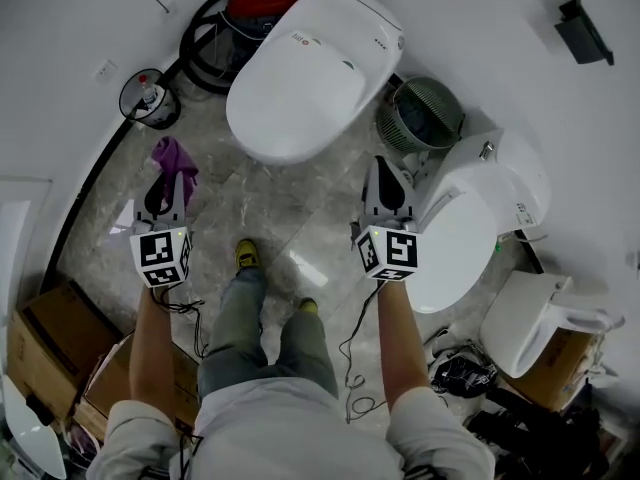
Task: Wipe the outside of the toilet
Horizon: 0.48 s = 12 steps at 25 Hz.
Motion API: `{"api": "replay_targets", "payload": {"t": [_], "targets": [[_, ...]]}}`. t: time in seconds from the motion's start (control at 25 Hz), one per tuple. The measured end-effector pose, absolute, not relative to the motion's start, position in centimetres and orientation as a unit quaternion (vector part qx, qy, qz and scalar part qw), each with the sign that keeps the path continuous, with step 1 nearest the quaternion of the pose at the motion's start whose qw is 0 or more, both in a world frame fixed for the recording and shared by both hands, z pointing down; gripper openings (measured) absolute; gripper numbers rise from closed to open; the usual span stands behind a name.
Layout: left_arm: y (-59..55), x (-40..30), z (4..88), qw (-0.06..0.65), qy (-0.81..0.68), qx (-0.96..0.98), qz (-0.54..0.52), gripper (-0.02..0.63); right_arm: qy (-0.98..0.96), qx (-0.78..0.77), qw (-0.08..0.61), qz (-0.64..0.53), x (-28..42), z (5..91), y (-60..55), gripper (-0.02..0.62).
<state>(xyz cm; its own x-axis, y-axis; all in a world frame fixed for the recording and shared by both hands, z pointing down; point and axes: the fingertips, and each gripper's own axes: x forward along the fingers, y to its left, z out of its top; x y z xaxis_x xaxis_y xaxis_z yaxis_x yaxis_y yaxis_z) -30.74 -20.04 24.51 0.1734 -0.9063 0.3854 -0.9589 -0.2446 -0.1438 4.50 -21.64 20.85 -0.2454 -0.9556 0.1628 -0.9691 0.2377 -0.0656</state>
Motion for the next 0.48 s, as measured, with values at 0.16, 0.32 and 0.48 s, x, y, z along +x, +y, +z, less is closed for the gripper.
{"api": "replay_targets", "payload": {"t": [0.16, 0.32, 0.48], "targets": [[-19.9, -30.5, 27.4, 0.057, -0.628, 0.753, 0.189, 0.069, -0.788, 0.609, 0.045, 0.081, 5.7, 25.1, -21.4, 0.008], [-20.0, -30.8, 30.8, 0.049, -0.63, 0.751, 0.192, 0.069, -0.793, 0.601, 0.05, 0.085, 6.0, 28.8, -21.1, 0.008], [-19.9, -30.9, 34.5, 0.044, -0.63, 0.75, 0.197, 0.069, -0.796, 0.598, 0.052, 0.083, 6.0, 32.4, -20.8, 0.008]]}}
